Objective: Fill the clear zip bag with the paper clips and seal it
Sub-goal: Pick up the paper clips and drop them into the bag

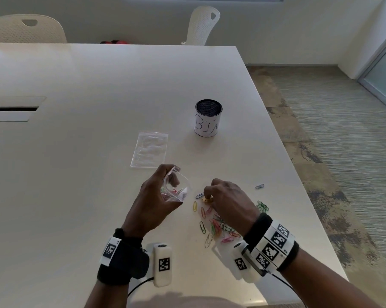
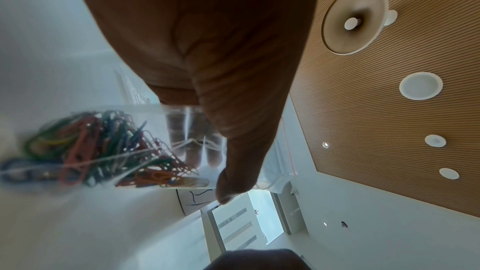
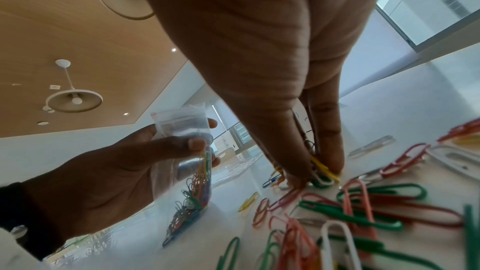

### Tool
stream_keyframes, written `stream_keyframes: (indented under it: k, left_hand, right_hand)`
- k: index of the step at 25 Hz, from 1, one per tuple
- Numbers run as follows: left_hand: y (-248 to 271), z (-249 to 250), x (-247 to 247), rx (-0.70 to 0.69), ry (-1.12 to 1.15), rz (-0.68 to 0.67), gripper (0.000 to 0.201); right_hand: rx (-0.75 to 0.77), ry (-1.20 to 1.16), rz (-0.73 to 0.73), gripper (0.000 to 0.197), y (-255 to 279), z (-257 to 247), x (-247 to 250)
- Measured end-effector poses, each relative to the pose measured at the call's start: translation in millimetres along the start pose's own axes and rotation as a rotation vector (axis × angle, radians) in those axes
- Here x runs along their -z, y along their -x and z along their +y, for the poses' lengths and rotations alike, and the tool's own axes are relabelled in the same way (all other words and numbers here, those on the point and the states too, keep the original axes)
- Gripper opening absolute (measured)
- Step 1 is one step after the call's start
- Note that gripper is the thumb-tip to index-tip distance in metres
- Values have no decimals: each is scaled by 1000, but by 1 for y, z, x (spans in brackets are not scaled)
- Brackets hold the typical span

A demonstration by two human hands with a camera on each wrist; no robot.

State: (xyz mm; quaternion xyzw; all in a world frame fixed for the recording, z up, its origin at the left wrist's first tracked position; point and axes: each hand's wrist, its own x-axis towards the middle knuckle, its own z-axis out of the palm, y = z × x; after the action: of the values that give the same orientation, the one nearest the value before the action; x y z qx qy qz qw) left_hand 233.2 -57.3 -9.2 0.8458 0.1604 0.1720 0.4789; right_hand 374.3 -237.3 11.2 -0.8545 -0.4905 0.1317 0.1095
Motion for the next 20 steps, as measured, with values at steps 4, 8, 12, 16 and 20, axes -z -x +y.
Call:
stream_keyframes:
  k: [4, 8, 12, 16, 20]
  left_hand:
    - [1, -1, 1, -7, 12, 6, 60]
    - [2, -2, 0, -9, 20, 8, 59]
    - [2, -2, -1, -12, 30, 8, 60]
    - [3, -1, -2, -15, 37, 9, 59]
    - [2, -1, -3, -20, 27, 8, 60]
  right_hand:
    - [13, -19, -13, 23, -3, 0, 3]
    - [-68, -163, 3, 14, -6, 12, 9]
    - [-219, -456, 14, 4, -6, 30, 17]
    - [-309, -812, 45, 9, 0, 32, 23]
    - [-274, -1036, 59, 13, 6, 17, 41]
